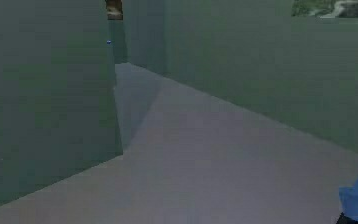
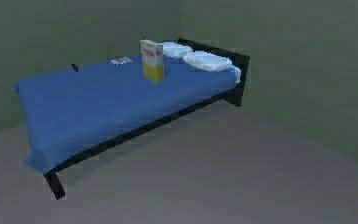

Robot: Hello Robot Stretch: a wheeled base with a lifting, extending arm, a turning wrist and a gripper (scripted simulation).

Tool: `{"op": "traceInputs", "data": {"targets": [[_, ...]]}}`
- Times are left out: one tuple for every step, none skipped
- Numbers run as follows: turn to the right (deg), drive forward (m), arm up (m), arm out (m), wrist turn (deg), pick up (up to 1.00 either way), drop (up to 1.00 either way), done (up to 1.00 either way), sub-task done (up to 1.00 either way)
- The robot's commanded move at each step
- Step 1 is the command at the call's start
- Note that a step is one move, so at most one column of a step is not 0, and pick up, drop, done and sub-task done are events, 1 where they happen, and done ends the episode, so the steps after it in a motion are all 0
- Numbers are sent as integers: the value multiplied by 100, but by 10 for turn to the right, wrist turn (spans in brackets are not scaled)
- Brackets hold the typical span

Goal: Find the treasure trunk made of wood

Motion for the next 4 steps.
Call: {"op": "traceInputs", "data": {"targets": [[0, 100, 0, 0, 0, 0, 0, 0, 0], [-30, 0, 0, 0, 0, 0, 0, 0, 0], [0, 100, 0, 0, 0, 0, 0, 0, 0], [-90, 0, 0, 0, 0, 0, 0, 0, 0]]}}
